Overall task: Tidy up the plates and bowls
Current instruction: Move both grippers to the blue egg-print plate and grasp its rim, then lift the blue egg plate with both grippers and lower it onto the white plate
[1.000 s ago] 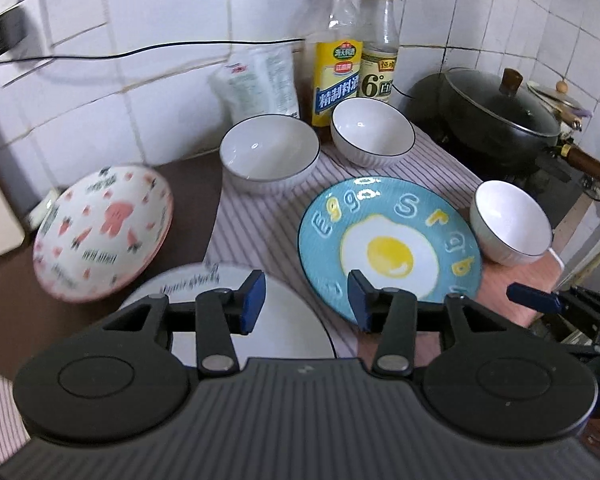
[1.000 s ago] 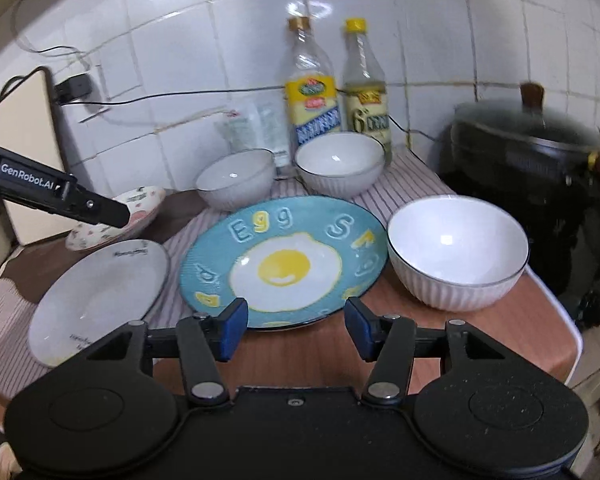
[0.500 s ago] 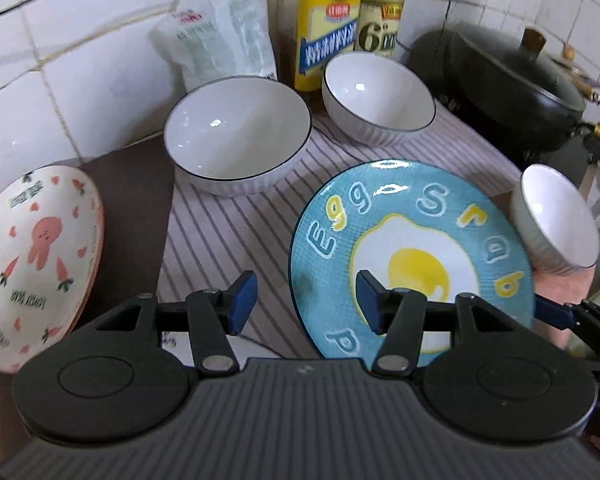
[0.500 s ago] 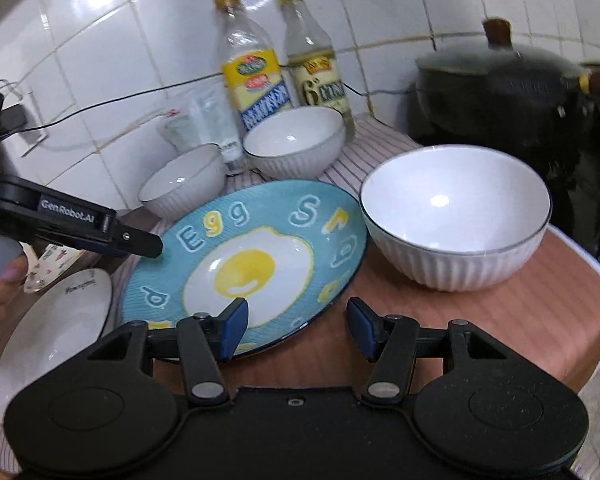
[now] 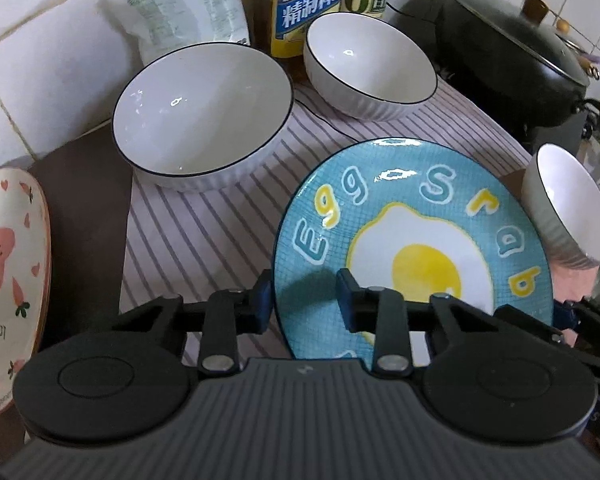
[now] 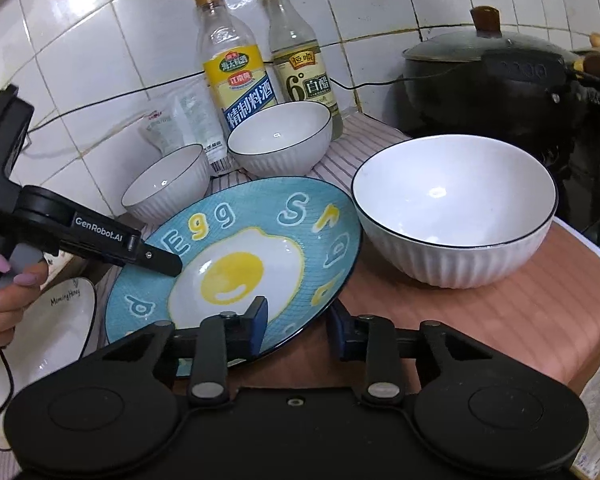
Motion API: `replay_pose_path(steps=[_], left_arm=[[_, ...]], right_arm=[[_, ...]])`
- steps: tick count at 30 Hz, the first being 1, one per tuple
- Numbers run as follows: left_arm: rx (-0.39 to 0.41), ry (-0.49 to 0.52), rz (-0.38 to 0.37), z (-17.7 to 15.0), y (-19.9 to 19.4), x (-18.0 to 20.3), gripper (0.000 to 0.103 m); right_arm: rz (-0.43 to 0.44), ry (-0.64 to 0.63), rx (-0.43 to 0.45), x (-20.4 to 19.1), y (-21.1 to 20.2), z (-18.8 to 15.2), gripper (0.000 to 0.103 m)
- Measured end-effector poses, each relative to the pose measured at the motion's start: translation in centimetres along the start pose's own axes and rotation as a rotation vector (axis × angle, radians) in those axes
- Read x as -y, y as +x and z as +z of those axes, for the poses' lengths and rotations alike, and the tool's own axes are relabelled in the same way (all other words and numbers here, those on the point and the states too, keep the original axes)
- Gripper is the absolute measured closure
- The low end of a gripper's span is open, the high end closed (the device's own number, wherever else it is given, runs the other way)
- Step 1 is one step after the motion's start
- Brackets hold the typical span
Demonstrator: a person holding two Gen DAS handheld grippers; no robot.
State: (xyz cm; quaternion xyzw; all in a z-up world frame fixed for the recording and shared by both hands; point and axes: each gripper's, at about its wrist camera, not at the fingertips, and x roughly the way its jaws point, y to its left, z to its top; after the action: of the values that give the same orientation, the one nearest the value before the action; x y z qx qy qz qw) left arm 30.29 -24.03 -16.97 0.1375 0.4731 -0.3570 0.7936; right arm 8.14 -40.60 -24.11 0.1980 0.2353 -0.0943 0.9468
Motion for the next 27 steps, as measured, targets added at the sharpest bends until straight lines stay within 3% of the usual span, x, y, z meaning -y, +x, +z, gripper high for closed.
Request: replay_pose_path(steps=[4,11,15,18,27], left_arm=[[0.010,-0.064,-0.032,-0.2,-0.1,-1.0,0.079],[0.035,-0.055,-0.007,-0.5,-0.1,-0.4,0.079],[0.035,-0.066,0.006,-0.5,-0.3,-0.2,0.079],[0.044,-0.053,0.008,-0.8,-0.8,0.0,0.079],[0.097,-0.038,0.025,-1.6,-3.7,0.0,0.079]], right_arm=[[0.005,0.010,-0.001,0.1,0.0,0.0,0.067],[-0.023,0.010,-0.014,-0.4,0.4,0.2,0.067],[-0.055,0.082,-0.021,-0.1,0.4,0.6,0.078],[-0.068,0.112,-0.024,-0.1,0.2,0.7,0.079],[0.005,0.151,-0.051,-0.6,-1.3,0.6,0.079]])
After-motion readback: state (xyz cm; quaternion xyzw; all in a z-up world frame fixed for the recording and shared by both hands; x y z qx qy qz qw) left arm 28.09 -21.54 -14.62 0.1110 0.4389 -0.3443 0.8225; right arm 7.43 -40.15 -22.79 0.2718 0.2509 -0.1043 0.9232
